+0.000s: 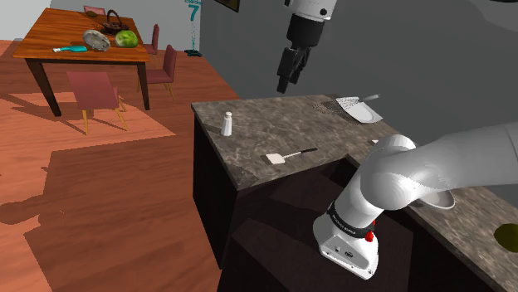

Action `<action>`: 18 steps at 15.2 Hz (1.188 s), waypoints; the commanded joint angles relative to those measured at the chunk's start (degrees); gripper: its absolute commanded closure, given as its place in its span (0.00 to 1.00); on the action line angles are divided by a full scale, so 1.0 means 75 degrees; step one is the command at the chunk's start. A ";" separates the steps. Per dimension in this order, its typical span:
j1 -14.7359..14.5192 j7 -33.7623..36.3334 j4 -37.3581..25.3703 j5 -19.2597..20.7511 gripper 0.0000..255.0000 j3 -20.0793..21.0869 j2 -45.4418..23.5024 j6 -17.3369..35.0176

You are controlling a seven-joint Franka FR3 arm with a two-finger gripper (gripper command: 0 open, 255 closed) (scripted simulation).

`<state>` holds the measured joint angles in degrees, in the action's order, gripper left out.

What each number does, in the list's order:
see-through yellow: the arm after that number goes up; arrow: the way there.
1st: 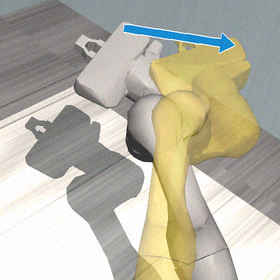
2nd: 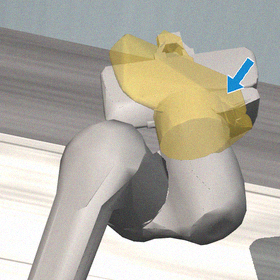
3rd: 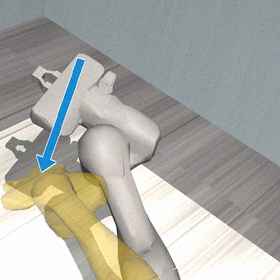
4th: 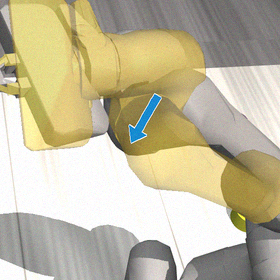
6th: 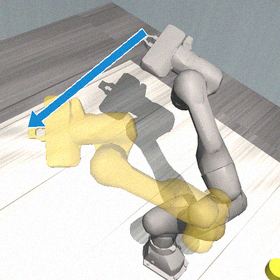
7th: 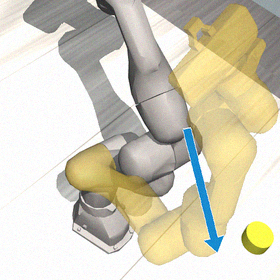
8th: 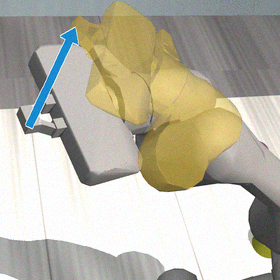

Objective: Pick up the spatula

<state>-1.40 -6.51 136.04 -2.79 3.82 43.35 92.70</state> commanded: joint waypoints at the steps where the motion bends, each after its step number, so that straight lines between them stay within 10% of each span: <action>1: 0.0000 0.0000 0.0000 0.0000 0.00 0.0000 0.0000 0.0000; 18: 0.0180 -0.5154 0.3620 0.2490 0.00 -0.2768 0.0700 0.2847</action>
<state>-0.55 -42.50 161.83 14.28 -15.40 48.58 112.58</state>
